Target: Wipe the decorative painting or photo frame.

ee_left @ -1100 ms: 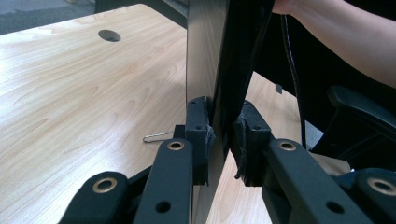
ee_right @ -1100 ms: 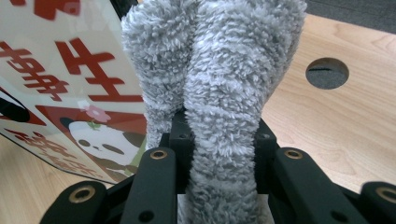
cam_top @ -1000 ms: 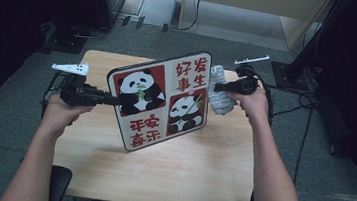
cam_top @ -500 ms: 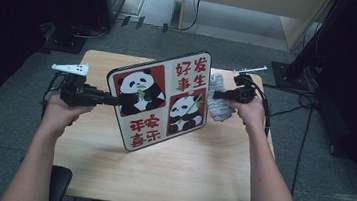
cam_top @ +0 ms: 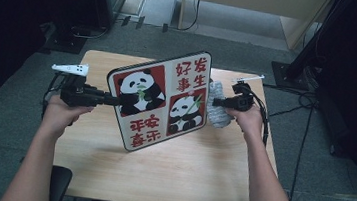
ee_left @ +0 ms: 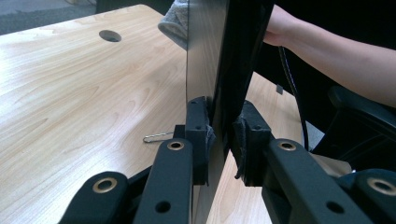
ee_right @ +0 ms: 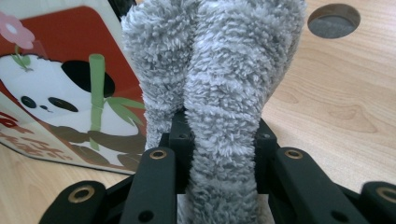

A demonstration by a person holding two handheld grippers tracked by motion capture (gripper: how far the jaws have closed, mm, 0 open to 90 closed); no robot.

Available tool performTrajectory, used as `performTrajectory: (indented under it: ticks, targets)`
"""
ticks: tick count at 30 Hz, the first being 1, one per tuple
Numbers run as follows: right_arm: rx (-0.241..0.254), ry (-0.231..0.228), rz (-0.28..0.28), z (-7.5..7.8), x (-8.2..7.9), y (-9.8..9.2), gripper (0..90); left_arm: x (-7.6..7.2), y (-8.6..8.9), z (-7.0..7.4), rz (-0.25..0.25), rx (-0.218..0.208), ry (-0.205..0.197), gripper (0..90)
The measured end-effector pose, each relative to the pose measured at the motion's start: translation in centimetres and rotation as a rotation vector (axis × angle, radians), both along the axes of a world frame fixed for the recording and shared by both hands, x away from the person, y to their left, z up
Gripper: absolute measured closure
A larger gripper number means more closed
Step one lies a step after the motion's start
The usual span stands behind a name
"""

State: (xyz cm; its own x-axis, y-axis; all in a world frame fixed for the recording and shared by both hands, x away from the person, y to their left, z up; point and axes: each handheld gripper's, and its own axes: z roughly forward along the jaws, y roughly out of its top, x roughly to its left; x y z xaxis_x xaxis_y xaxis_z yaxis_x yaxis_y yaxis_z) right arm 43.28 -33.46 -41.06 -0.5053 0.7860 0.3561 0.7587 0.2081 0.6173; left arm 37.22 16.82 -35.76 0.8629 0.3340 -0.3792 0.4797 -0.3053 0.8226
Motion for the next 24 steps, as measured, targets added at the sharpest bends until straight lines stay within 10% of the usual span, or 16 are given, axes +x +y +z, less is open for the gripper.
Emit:
performTrajectory:
  ticks: [24]
  targets:
    - [-0.026, -0.004, -0.023, -4.0, -1.3, -0.2, 70.3, -0.1, -0.1, 0.0, -0.001, 0.000, 0.000, 77.8]
